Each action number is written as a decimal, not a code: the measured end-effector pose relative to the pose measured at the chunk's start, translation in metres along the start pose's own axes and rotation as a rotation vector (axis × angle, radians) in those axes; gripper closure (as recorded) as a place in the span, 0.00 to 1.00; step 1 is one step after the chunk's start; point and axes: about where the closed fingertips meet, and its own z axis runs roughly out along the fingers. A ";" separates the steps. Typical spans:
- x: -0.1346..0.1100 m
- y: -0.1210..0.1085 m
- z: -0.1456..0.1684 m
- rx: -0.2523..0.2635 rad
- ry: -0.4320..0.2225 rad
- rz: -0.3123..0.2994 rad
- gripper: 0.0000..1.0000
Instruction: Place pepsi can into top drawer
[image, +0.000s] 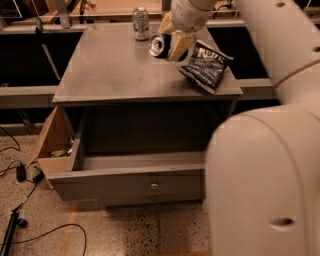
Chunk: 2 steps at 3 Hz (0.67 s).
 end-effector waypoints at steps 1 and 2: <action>-0.018 0.029 -0.056 0.127 -0.138 0.143 1.00; -0.049 0.065 -0.085 0.193 -0.266 0.254 1.00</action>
Offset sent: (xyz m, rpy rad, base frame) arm -0.2396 -0.0378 -0.1813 0.3408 0.5869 -0.3005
